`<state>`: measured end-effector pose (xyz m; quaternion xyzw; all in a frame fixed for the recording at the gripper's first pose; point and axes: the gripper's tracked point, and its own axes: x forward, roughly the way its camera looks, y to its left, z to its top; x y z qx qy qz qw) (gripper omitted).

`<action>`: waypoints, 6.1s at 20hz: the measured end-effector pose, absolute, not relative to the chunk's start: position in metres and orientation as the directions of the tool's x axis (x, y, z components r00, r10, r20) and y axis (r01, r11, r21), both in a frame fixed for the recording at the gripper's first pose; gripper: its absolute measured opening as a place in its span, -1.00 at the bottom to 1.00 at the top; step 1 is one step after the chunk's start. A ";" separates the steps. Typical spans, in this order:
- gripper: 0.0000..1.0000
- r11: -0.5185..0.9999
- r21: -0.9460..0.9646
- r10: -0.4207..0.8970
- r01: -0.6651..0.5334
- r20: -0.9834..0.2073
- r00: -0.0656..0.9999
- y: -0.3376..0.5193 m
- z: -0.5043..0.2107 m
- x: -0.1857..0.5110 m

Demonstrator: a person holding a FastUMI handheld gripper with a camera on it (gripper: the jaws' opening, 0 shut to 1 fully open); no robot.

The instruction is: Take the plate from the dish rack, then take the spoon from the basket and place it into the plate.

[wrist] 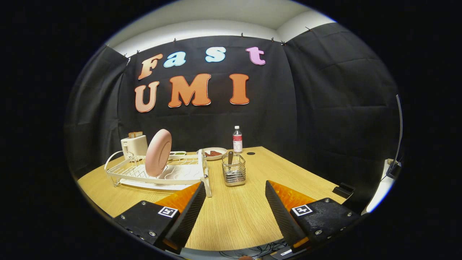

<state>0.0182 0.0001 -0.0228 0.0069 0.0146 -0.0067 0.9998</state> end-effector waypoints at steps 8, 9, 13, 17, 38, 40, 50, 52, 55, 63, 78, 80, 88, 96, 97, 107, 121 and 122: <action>0.97 0.999 -0.015 0.028 -0.028 -0.011 1.000 0.029 -0.006 0.025; 0.97 0.999 -0.022 0.038 -0.038 -0.007 0.999 0.037 -0.003 0.027; 0.97 0.996 -0.031 0.084 -0.084 0.018 0.996 0.073 0.017 0.039; 0.97 0.992 -0.041 0.121 -0.119 0.037 0.992 0.113 0.037 0.057; 0.98 0.971 -0.238 -0.024 0.015 -0.033 0.999 0.249 0.042 0.188; 0.98 0.963 -0.266 -0.052 0.039 -0.045 0.998 0.247 0.036 0.193; 0.31 0.948 -0.309 -0.143 0.075 -0.203 0.969 0.236 -0.006 0.213; -0.07 0.959 -0.274 -0.134 0.075 -0.201 0.970 0.240 -0.002 0.217; -0.37 0.967 -0.250 -0.105 0.051 -0.207 0.973 0.255 0.006 0.213; -0.55 0.940 -0.339 -0.088 0.036 -0.138 0.987 0.277 0.035 0.210; -0.55 0.946 -0.319 -0.084 0.047 -0.106 0.991 0.265 0.058 0.211; -0.55 0.954 -0.297 -0.065 0.032 -0.102 0.993 0.262 0.062 0.202; -0.55 0.986 -0.165 0.005 -0.022 -0.101 0.995 0.224 0.067 0.123; -0.56 0.993 0.080 0.096 -0.084 -0.167 0.981 0.184 0.019 0.036; -0.56 0.990 0.114 0.100 -0.080 -0.177 0.979 0.179 0.010 0.030; -0.55 0.908 0.419 0.111 0.023 -0.291 0.950 0.170 -0.075 0.001; -0.53 0.757 0.642 0.199 0.119 -0.401 0.894 0.199 -0.131 0.010; -0.52 0.755 0.643 0.195 0.130 -0.410 0.891 0.198 -0.133 0.010</action>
